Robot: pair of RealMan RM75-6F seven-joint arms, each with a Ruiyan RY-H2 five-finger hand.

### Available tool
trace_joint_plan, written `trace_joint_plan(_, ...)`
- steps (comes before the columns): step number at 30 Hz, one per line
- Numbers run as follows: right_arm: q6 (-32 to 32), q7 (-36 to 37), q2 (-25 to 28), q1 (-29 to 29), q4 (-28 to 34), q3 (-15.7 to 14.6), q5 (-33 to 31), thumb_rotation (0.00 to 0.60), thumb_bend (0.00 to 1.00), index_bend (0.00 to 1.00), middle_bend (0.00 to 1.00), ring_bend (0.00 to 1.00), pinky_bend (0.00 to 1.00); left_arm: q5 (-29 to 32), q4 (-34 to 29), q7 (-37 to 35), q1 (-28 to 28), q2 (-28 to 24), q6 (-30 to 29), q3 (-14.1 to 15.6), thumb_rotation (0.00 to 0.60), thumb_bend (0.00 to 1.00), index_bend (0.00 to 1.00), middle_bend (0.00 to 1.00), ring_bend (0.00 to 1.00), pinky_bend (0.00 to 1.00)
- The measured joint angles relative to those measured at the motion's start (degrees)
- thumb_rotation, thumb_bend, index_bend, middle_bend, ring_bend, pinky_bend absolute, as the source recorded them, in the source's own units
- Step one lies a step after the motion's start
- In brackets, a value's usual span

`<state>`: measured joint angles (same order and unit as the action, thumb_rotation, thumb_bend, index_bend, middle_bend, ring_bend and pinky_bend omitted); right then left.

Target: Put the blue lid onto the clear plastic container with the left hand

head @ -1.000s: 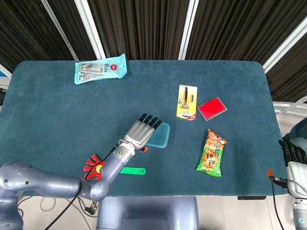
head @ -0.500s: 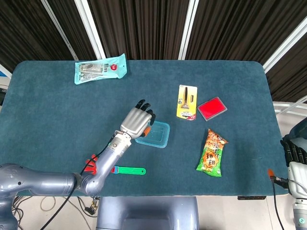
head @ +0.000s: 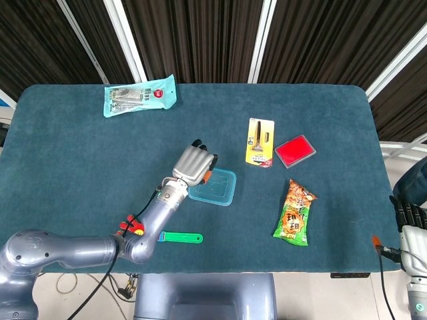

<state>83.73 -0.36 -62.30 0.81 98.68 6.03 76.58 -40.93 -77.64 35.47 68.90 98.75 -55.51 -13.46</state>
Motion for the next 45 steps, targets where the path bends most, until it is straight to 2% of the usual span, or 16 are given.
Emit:
trace_joint_plan(11,-0.27,0.37,0.29,-0.02,0.35,0.15,-0.54,0.600,0.34,0.00,0.01,0.00,0.00,2.05,8.83,1.33,2.69,5.38,5.14,-1.21,0.600,0.56,0.63,0.58,0.34,0.21)
trace_joint_plan(28,-0.53,0.49,0.52,-0.04,0.68,0.22,-0.98,0.600,0.34,0.00,0.01,0.00,0.00,-1.27,18.78,-0.50,6.41,12.82,9.15,-3.36,0.600,0.56,0.65,0.58,0.34,0.21)
trace_joint_plan(45,-0.41,0.72,0.44,-0.18,0.56,0.20,-1.04,0.600,0.34,0.00,0.01,0.00,0.00,-3.00,22.91,1.25,6.64,15.11,9.65,-3.20,0.600,0.56,0.66,0.57,0.33,0.20)
